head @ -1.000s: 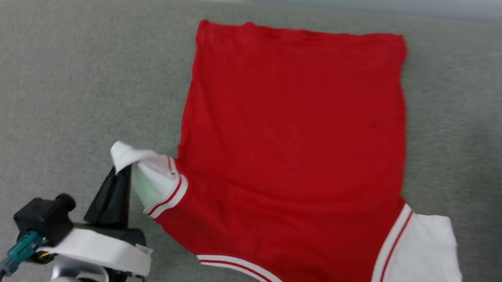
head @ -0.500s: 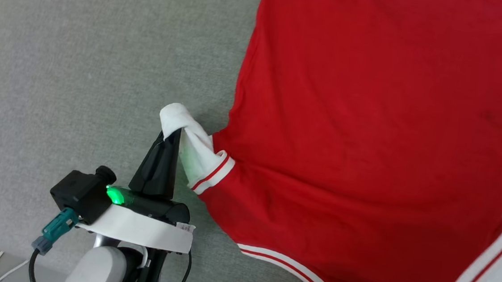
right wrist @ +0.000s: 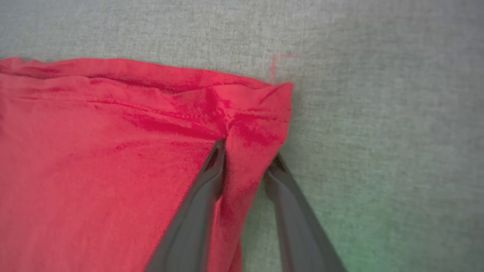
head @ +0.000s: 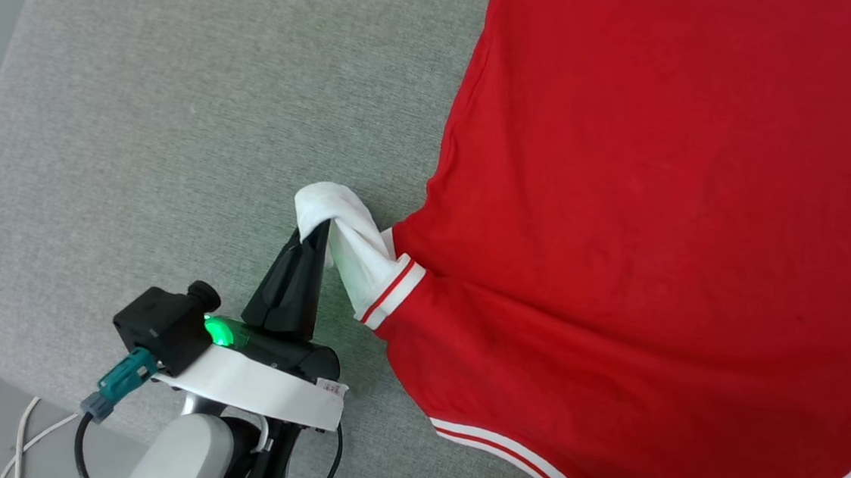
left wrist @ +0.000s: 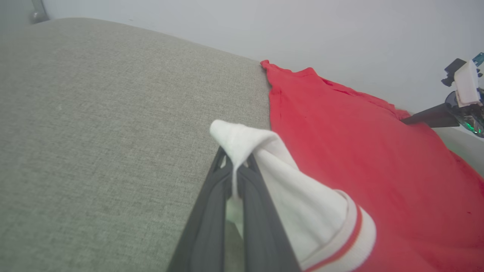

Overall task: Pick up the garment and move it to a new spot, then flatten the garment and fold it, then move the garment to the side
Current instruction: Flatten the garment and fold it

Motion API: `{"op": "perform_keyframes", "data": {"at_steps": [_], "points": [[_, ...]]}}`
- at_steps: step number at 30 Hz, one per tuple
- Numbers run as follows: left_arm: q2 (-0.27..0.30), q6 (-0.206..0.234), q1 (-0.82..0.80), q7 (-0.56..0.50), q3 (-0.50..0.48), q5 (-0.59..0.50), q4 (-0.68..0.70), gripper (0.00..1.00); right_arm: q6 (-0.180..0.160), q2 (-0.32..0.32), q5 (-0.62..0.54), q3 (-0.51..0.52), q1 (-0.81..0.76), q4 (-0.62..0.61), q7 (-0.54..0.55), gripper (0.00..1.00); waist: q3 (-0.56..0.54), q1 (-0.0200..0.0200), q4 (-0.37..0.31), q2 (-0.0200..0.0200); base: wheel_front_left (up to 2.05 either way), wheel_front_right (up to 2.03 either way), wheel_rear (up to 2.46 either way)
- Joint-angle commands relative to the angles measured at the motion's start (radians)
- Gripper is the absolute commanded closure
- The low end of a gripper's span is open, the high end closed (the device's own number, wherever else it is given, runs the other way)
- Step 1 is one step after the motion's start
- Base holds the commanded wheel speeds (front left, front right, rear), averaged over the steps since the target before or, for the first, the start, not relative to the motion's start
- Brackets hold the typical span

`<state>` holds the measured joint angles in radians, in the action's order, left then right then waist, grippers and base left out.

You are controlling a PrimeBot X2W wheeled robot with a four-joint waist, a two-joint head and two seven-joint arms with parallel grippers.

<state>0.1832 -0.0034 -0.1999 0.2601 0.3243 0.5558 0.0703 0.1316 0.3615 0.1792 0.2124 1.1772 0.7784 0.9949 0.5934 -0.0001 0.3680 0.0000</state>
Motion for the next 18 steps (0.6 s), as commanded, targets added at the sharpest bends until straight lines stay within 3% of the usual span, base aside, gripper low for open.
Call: {"op": "perform_keyframes", "data": {"at_steps": [1,5,11,18], "points": [[-0.003,-0.004,-0.006,0.005,0.000,-0.003,-0.007,1.00,-0.002,-0.042,-0.016,-0.004,-0.146,0.094,0.053,1.00,-0.013,0.0001,0.006,0.0000,0.00,0.00,0.00],[0.001,-0.009,0.015,0.005,-0.002,0.000,-0.044,1.00,-0.001,-0.043,-0.013,0.015,-0.123,0.042,0.002,1.00,-0.068,0.0001,0.005,0.0000,0.00,0.00,0.00],[0.041,0.023,0.054,-0.024,-0.029,0.000,-0.081,1.00,-0.001,0.007,0.018,-0.058,-0.148,-0.067,-0.042,1.00,-0.186,0.0001,-0.048,0.0000,0.00,0.00,0.00],[0.102,0.081,0.125,-0.072,-0.084,0.012,-0.080,1.00,-0.001,0.054,0.148,-0.155,-0.355,-0.228,-0.051,1.00,-0.317,0.0001,-0.168,0.0000,0.00,0.00,0.00]]}}
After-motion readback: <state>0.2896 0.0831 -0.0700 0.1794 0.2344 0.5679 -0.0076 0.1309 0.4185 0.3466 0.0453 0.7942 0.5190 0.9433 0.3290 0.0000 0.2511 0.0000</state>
